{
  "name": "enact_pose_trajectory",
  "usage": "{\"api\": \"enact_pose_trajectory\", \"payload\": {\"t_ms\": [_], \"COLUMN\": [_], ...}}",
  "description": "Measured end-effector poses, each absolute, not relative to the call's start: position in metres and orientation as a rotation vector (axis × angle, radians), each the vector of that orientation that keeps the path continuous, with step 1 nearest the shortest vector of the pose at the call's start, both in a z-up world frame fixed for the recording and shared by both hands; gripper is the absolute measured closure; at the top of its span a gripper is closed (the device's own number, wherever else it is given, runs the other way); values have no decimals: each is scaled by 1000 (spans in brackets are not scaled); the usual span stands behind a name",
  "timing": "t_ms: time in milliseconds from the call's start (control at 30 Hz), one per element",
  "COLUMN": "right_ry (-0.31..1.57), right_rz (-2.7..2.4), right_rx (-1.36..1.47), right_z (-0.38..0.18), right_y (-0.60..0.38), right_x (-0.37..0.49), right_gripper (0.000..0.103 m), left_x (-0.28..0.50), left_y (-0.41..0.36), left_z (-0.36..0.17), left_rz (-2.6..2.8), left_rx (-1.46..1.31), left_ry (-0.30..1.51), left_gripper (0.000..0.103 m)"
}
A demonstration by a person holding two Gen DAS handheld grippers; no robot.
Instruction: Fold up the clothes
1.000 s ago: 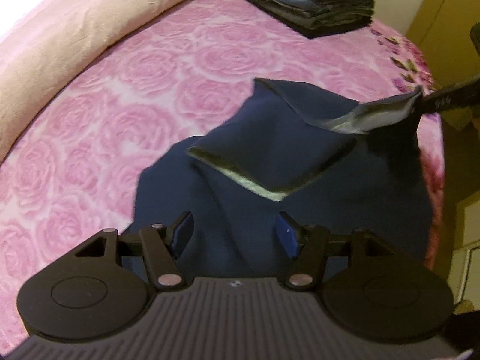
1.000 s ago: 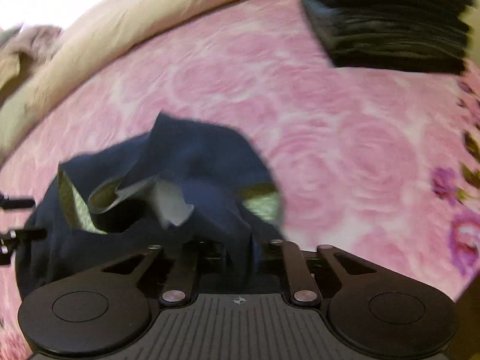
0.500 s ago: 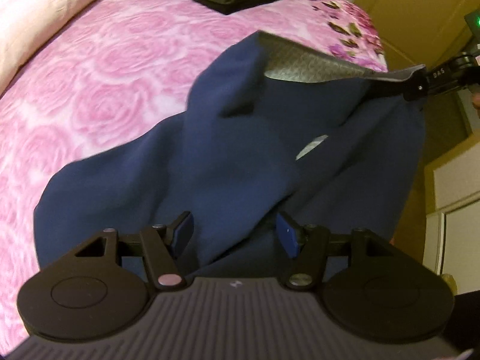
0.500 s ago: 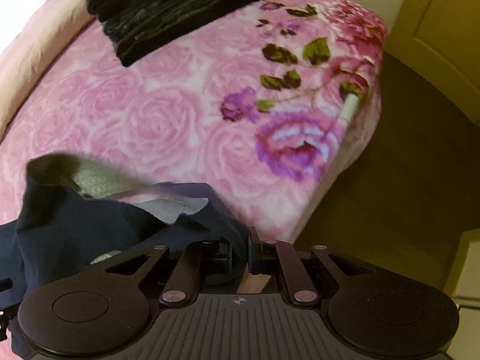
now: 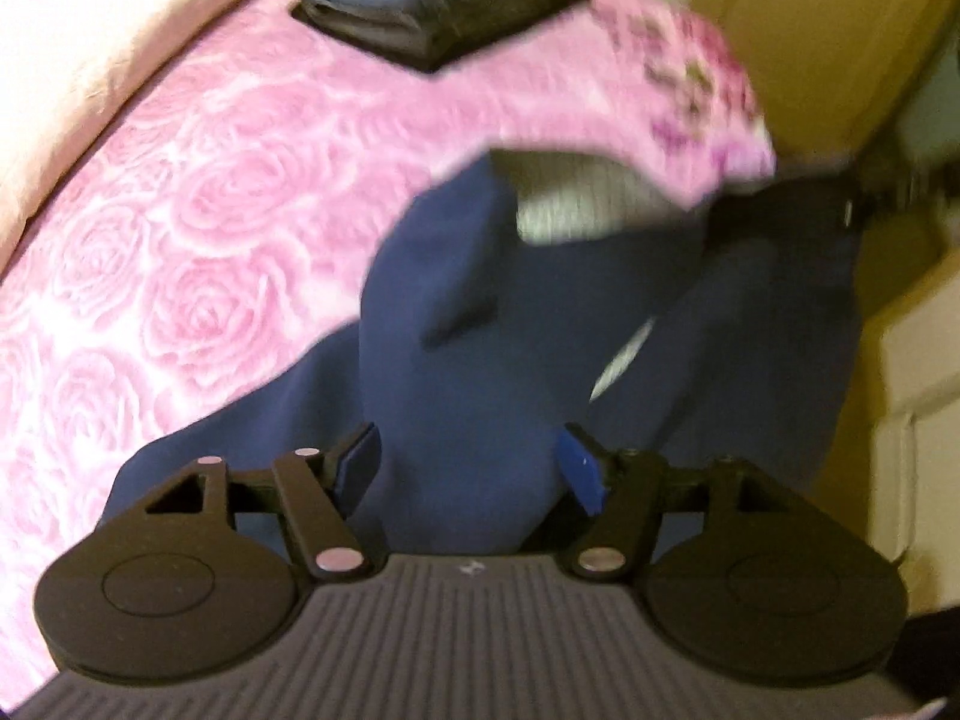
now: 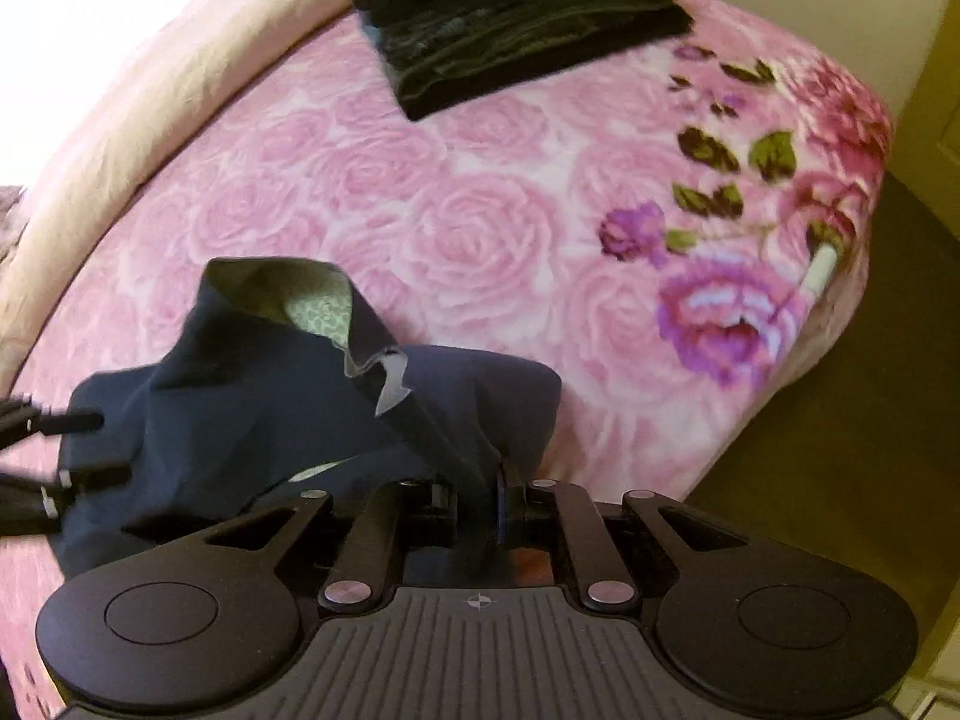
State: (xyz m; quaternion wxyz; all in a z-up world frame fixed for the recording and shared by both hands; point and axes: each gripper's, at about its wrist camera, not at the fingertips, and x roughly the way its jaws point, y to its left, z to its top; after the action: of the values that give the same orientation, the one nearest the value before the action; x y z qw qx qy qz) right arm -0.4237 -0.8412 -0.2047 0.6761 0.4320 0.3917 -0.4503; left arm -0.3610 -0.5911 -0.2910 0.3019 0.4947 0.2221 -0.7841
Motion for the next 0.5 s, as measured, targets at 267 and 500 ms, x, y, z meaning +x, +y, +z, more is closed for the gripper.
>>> {"api": "enact_pose_trajectory", "payload": {"t_ms": [267,500], "right_ry": [888,946], "right_rz": [-1013,-915], "right_rx": [1015,1031], "right_z": [-228,-241], "right_y": [-847,-855], "right_x": [-435,-427], "right_gripper": [28,40], "left_x": [-379,-303], "left_y": [-574,-613], "left_z": [-331,-237], "left_rz": [-2067,-2035], "left_rx": [1507,1066], "left_ry": [424,578], "left_gripper": [103,103]}}
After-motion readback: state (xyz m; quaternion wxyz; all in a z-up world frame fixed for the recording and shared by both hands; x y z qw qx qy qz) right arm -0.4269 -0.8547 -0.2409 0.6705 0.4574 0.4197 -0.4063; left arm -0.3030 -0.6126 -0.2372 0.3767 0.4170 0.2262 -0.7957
